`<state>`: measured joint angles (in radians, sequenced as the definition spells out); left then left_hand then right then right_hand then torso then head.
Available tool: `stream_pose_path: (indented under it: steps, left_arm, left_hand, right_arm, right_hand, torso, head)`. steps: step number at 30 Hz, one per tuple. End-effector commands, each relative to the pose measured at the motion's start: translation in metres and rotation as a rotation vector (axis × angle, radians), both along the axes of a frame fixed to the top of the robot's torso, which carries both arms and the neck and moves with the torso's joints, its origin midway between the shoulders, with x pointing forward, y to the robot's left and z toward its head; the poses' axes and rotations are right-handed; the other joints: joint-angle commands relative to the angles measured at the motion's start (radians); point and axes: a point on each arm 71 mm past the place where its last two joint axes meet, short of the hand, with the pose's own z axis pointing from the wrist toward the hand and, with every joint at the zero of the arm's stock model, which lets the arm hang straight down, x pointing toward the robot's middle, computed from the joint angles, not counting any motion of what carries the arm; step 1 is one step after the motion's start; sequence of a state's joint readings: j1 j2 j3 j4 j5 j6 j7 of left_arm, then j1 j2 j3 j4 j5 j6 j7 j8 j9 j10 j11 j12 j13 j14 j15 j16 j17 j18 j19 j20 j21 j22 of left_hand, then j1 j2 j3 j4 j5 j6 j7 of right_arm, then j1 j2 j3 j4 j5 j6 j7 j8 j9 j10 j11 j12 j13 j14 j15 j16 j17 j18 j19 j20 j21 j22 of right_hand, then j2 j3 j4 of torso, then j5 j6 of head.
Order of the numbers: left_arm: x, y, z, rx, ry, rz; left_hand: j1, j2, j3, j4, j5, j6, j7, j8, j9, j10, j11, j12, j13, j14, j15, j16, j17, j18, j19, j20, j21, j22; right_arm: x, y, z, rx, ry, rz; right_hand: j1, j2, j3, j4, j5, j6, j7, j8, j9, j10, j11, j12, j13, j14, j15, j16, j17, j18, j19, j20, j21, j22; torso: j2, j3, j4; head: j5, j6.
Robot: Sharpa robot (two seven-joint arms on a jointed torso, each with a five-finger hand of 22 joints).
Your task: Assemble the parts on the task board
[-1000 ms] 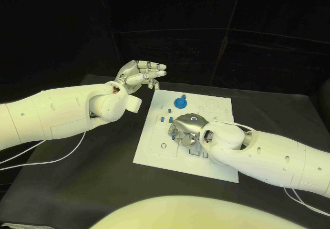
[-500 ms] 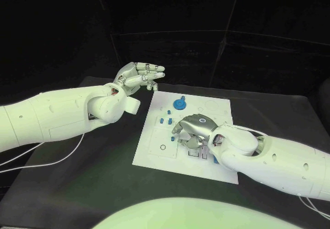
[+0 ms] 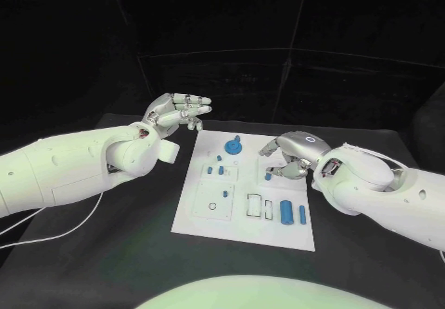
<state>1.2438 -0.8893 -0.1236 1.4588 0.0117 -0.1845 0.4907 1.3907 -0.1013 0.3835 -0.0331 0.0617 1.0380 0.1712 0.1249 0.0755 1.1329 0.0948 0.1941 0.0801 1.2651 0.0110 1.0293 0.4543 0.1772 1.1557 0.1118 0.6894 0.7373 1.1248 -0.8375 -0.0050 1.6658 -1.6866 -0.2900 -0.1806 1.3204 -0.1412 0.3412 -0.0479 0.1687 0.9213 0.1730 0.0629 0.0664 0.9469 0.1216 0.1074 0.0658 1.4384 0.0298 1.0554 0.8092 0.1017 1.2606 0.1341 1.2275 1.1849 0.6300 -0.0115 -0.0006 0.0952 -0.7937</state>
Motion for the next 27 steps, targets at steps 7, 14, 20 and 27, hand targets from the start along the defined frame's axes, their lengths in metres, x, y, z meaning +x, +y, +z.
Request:
stream_pose_path:
  steps: [7, 14, 20, 27]
  left_arm:
    - [0.000, -0.003, 0.001, -0.012, 0.000, -0.018]
    - [0.001, -0.004, 0.001, -0.012, 0.001, -0.020]
    - [0.001, -0.004, 0.001, -0.013, 0.000, -0.021]
    - [0.001, -0.004, 0.001, -0.013, 0.001, -0.022]
  left_hand:
    - [-0.004, 0.006, -0.005, 0.000, 0.000, 0.003, 0.000, 0.003, -0.001, -0.001, 0.004, 0.005, 0.001, -0.009, 0.001, -0.005, -0.001, 0.006, -0.008, 0.002, -0.006, -0.001]
    - [-0.004, 0.006, -0.005, 0.000, 0.000, 0.003, 0.000, 0.003, -0.001, -0.001, 0.004, 0.005, 0.001, -0.009, 0.001, -0.005, -0.001, 0.006, -0.008, 0.002, -0.006, -0.001]
    - [-0.004, 0.006, -0.005, 0.000, 0.000, 0.003, 0.000, 0.003, -0.001, -0.001, 0.004, 0.005, 0.001, -0.009, 0.001, -0.005, -0.001, 0.006, -0.008, 0.002, -0.006, -0.001]
    - [-0.004, 0.006, -0.005, 0.000, 0.000, 0.003, 0.000, 0.003, -0.001, -0.001, 0.004, 0.005, 0.001, -0.009, 0.001, -0.005, -0.001, 0.006, -0.008, 0.002, -0.006, -0.001]
  right_arm:
    - [0.011, -0.020, -0.007, -0.077, 0.096, -0.070]
    - [0.015, -0.015, -0.014, -0.122, 0.140, -0.051]
    - [0.018, -0.006, -0.018, -0.133, 0.161, -0.022]
    - [0.021, 0.002, -0.022, -0.133, 0.181, -0.006]
  right_hand:
    - [0.045, 0.010, -0.113, 0.032, -0.007, -0.038, -0.015, 0.001, 0.001, -0.053, 0.003, 0.045, 0.003, -0.003, 0.002, -0.023, -0.049, 0.012, -0.012, 0.001, -0.036, -0.035]
    - [0.065, 0.023, -0.158, 0.046, 0.002, -0.043, -0.017, 0.002, 0.002, -0.060, 0.001, 0.075, 0.004, -0.004, 0.000, -0.025, -0.065, 0.014, -0.014, 0.001, -0.048, -0.047]
    - [0.082, 0.040, -0.171, 0.047, 0.009, -0.038, -0.014, 0.005, 0.003, -0.043, -0.005, 0.104, 0.005, -0.002, -0.005, -0.026, -0.075, 0.015, -0.012, -0.003, -0.051, -0.051]
    - [0.098, 0.069, -0.170, 0.047, 0.013, -0.014, -0.010, 0.010, 0.005, 0.004, -0.016, 0.144, 0.004, 0.004, -0.014, -0.018, -0.074, 0.011, 0.005, -0.011, -0.040, -0.039]
  torso:
    - [0.001, 0.0006, 0.0009]
    - [0.002, 0.0005, 0.0034]
    - [0.001, 0.0001, 0.0031]
    - [0.001, 0.0003, 0.0039]
  head:
    - [-0.012, 0.007]
    - [-0.012, 0.005]
    - [-0.010, 0.002]
    - [-0.006, -0.001]
